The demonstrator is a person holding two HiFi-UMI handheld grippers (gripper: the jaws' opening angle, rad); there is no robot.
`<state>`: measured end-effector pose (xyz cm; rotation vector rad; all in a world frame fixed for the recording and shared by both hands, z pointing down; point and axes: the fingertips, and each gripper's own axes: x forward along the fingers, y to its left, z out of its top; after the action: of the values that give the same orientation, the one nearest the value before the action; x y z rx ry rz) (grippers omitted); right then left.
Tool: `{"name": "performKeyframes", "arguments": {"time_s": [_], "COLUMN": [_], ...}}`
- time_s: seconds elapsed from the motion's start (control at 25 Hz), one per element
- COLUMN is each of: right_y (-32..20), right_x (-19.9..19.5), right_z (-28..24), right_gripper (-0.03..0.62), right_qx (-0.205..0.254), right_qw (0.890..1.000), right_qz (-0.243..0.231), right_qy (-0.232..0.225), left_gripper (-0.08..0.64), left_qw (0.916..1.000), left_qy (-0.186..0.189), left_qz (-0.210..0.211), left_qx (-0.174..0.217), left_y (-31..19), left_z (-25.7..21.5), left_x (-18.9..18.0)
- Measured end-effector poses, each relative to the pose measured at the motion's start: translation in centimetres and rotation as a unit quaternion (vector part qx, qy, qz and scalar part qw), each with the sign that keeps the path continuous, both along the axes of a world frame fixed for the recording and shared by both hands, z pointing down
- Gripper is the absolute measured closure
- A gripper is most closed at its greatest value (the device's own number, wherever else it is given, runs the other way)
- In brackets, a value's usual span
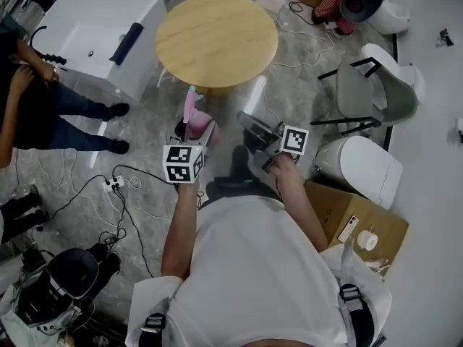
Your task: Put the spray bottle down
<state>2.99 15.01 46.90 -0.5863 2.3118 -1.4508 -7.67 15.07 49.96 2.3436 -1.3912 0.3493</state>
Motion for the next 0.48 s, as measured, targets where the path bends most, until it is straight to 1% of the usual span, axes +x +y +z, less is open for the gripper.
{"name": "performKeyframes", "arguments": {"time_s": [0.2, 0.32, 0.4, 0.48], "right_y": [-4.7, -7.6, -8.9, -9.7], "right_x": [1.0, 0.4, 0.5, 1.4], "right_z": [0.3, 0.6, 0.7, 0.5], "right_gripper": [0.569, 0.569, 0.569, 0.569], "right_qx": [-0.004, -0.012, -0.015, -0.013], "right_qw": [1.0, 1.0, 1.0, 0.999], "right_qz": [-0.013, -0.018, -0.022, -0.026], "right_qy": [-0.007, -0.012, -0.011, -0.012], "left_gripper": [0.255, 0.255, 0.255, 0.255], "left_qw": [0.9999, 0.9998, 0.9997, 0.9996], "left_qy": [-0.009, -0.013, -0.015, -0.019], "left_qz": [-0.01, -0.012, -0.015, -0.018], "left_qx": [-0.005, -0.009, -0.012, -0.011], "left_y": [-4.3, -7.0, -8.2, -8.9], "left_z": [0.2, 0.4, 0.3, 0.1], "left_x": [1.3, 0.8, 1.0, 2.1]}}
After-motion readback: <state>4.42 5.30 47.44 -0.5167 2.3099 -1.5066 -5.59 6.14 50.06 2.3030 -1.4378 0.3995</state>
